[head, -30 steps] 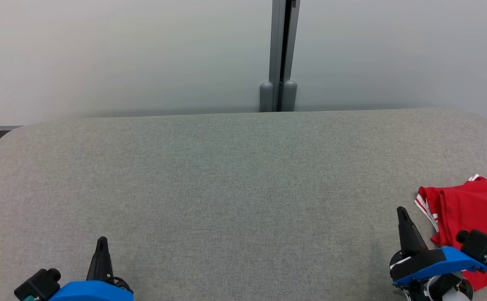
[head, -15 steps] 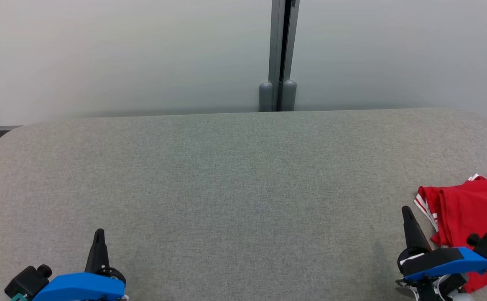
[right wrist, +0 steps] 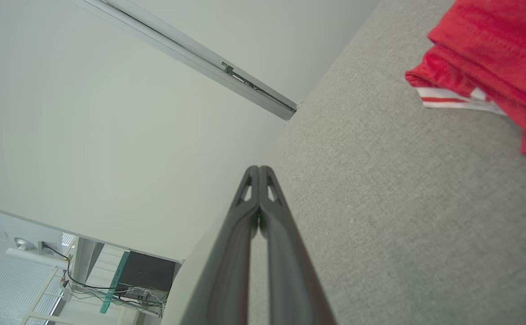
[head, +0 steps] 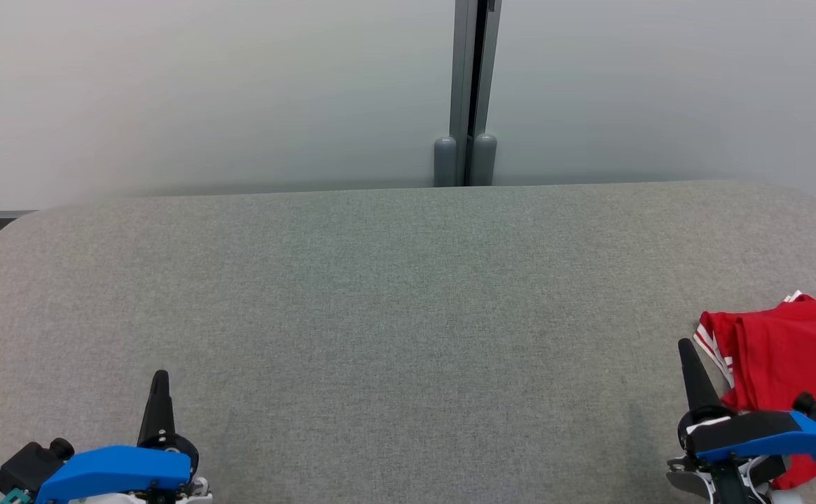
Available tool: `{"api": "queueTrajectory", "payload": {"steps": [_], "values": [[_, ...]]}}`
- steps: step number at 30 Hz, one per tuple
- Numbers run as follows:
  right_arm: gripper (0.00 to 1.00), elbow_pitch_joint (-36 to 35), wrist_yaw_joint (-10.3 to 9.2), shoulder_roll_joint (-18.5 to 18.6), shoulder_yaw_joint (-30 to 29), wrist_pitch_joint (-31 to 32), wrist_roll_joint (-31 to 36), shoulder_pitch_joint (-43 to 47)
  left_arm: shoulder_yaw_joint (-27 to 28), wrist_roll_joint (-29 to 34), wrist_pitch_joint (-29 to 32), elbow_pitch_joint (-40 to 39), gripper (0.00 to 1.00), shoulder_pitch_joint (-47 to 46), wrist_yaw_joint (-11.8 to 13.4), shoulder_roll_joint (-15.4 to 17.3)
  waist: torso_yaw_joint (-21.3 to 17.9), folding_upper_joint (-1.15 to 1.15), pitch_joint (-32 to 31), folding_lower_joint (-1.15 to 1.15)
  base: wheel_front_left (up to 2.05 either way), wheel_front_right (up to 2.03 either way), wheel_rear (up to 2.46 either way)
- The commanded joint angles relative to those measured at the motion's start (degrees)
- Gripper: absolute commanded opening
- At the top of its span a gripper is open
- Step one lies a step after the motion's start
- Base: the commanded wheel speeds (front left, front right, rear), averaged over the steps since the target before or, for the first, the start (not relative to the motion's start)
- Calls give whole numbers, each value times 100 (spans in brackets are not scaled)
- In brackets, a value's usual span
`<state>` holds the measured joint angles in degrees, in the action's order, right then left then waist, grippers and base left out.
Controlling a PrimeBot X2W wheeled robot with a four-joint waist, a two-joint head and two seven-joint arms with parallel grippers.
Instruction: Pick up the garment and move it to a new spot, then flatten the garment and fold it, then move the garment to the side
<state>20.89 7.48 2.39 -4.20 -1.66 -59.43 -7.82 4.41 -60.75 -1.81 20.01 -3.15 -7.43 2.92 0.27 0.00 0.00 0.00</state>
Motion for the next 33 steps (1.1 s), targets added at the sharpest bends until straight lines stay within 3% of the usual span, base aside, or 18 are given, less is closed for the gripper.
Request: {"api": "queueTrajectory", "payload": {"steps": [1,33], "values": [[0,-124,2,44,-33,50,-227,22,17,-210,65,-111,0,-156,-5,1,-1,-1,0,0,0,0,0],[0,-464,2,59,-149,497,-1972,113,147,-1884,513,-399,0,-263,-7,-3,-14,-1,9,0,0,0,0]]}}
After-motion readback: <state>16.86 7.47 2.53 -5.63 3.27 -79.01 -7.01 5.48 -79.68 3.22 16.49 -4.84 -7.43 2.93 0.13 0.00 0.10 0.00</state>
